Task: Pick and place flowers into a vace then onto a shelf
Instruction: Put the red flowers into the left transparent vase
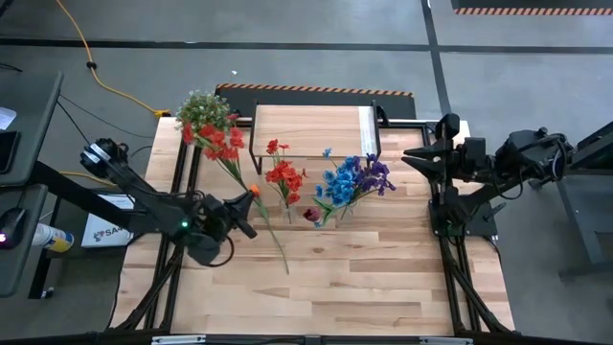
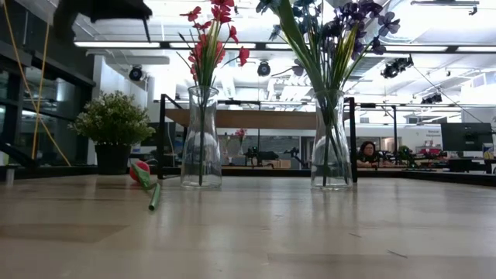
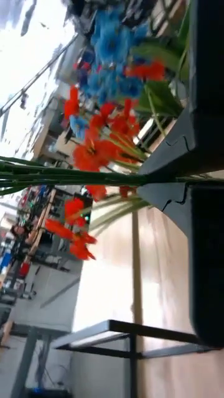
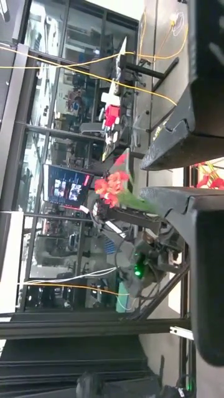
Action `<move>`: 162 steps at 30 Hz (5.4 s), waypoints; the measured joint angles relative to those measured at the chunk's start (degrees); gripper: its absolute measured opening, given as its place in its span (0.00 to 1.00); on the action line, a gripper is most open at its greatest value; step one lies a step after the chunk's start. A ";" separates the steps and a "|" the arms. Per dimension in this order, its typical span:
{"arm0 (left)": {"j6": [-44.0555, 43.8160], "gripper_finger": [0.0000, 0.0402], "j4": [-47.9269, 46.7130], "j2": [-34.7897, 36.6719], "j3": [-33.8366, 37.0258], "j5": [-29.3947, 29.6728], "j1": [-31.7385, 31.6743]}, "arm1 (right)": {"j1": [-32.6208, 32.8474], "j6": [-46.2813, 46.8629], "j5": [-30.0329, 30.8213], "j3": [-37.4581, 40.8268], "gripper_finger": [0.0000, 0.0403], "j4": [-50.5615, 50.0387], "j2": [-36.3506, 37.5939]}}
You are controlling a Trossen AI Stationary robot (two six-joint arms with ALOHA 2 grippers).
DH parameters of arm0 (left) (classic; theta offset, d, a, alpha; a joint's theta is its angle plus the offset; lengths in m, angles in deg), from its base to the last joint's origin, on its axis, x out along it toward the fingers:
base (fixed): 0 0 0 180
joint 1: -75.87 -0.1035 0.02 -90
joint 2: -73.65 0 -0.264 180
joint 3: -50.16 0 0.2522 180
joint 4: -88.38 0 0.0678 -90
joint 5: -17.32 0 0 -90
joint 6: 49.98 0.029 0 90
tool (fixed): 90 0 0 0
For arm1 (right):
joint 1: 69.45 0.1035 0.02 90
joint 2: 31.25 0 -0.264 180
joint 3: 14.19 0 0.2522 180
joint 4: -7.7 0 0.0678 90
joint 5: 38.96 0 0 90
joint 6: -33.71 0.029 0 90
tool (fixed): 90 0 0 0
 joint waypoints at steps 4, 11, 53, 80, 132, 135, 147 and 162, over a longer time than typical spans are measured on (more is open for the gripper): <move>-7.43 0.09 0.43 -3.95 -0.02 0.02 -3.01 | 0.00 -0.11 -0.02 0.00 0.12 0.00 0.00; -14.53 0.09 0.79 -8.86 -2.23 0.01 -5.23 | 0.00 0.04 -0.05 0.00 0.11 -0.02 0.20; -11.09 0.09 -2.86 -23.67 -14.83 0.06 -9.56 | 0.04 -3.35 -4.36 0.00 0.13 -1.64 1.68; -13.91 0.09 -5.73 -29.39 -14.78 0.00 -12.14 | 0.04 -3.36 -6.96 0.00 0.12 -7.39 1.63; -13.04 0.20 -7.19 -31.32 -14.78 -2.49 -12.10 | 0.07 -2.45 -11.92 0.02 0.13 -12.20 -0.07; -13.04 0.25 -7.19 -31.32 -14.78 -2.49 -12.04 | 0.07 -2.45 -11.92 0.02 0.13 -12.30 -0.07; -11.05 0.34 -7.38 -31.32 -14.78 -2.43 -9.65 | 0.07 -2.45 -11.94 0.02 0.15 -12.59 -0.07; -6.99 0.39 -7.36 -31.32 -14.78 -4.27 -8.71 | 0.06 -2.40 -13.11 0.02 0.15 -12.96 -0.07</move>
